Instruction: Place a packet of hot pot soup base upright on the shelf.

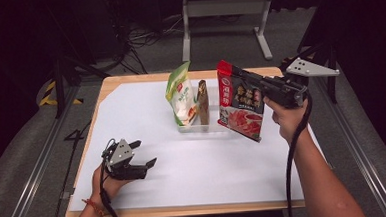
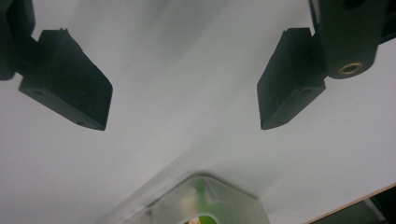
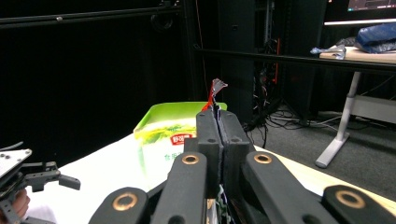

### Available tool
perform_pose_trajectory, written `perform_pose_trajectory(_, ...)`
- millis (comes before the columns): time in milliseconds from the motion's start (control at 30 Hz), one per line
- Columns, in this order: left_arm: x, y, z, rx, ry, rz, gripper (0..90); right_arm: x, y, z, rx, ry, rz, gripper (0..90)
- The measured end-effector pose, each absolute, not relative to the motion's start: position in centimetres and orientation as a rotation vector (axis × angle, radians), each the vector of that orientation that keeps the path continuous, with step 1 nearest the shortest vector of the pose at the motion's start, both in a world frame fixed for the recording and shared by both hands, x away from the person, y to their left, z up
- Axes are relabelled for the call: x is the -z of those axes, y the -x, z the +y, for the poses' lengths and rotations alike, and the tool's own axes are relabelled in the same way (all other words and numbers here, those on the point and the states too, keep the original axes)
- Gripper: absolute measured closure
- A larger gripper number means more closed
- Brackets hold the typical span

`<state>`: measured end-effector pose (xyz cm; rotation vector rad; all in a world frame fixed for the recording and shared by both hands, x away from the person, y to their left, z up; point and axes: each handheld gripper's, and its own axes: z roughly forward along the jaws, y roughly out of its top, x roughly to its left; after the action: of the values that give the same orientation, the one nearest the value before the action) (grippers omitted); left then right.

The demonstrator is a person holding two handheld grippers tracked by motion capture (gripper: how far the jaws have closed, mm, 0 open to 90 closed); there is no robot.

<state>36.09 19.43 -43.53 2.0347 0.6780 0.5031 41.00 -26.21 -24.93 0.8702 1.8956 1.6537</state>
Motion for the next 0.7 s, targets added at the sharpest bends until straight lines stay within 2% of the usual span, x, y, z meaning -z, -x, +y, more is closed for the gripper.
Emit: perform_pose_trajectory(700,43.6,-36.0,19.5,-0.495,-2.035,0.669,19.1,24.9,-44.7,-23.3,-1.573,-0.938,1.853,89.1)
